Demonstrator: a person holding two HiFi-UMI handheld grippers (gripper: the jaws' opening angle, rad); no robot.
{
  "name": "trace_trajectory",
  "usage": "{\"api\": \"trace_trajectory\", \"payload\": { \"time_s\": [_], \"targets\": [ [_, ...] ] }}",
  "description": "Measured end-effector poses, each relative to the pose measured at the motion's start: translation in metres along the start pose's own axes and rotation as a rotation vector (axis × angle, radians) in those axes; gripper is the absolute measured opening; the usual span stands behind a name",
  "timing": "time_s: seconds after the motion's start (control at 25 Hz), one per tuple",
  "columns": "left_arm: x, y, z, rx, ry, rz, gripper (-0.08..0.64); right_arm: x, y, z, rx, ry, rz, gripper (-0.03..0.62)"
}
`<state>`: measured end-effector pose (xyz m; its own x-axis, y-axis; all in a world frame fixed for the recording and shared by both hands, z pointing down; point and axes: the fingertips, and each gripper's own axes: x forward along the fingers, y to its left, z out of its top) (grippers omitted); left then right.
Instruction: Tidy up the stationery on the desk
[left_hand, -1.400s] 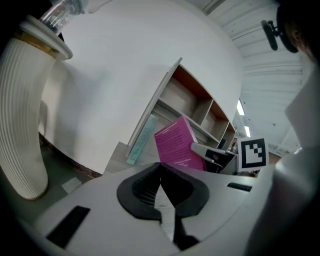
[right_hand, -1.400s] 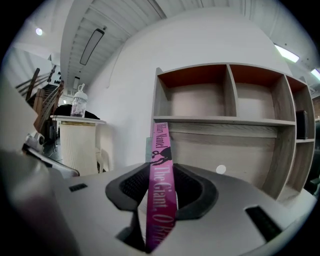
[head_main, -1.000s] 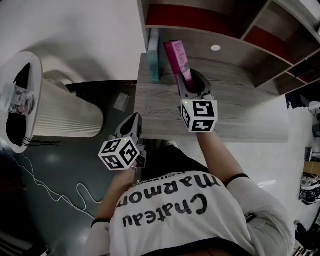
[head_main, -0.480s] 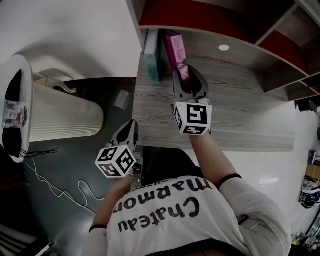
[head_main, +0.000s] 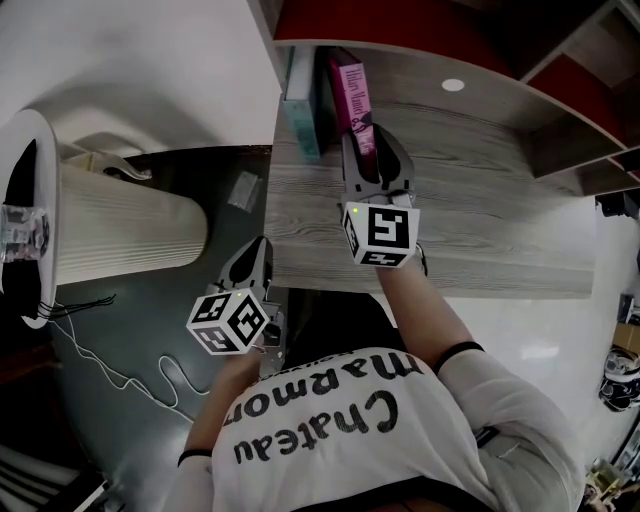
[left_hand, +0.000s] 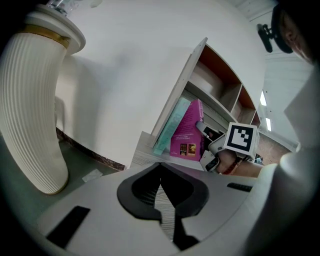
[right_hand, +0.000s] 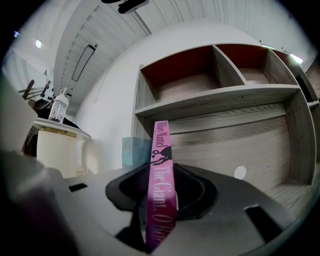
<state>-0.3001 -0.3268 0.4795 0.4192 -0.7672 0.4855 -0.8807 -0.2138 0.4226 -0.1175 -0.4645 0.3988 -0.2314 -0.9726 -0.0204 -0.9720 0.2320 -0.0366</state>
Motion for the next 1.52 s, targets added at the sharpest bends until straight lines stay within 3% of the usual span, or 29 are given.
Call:
{"api": "trace_trajectory", "payload": {
  "time_s": [0.36, 1.12, 1.52],
  "targets": [
    [-0.006, 0.000, 0.001, -0.005, -0.007, -0.018, 0.015, -0.016, 0.013, -0.007, -0.045, 0.028, -0.004, 0.158],
    [-0.018, -0.004, 0.004, -0.007, -0.046, -0.037, 0.015, -0.051, 0.034, -0.030, -0.115, 0.199, -0.030, 0.161],
    [-0.021, -0.011, 0.010, 0.003, -0.068, -0.047, 0.015, -0.059, 0.028, -0.037, -0.077, 0.282, -0.048, 0.161]
  ]
}}
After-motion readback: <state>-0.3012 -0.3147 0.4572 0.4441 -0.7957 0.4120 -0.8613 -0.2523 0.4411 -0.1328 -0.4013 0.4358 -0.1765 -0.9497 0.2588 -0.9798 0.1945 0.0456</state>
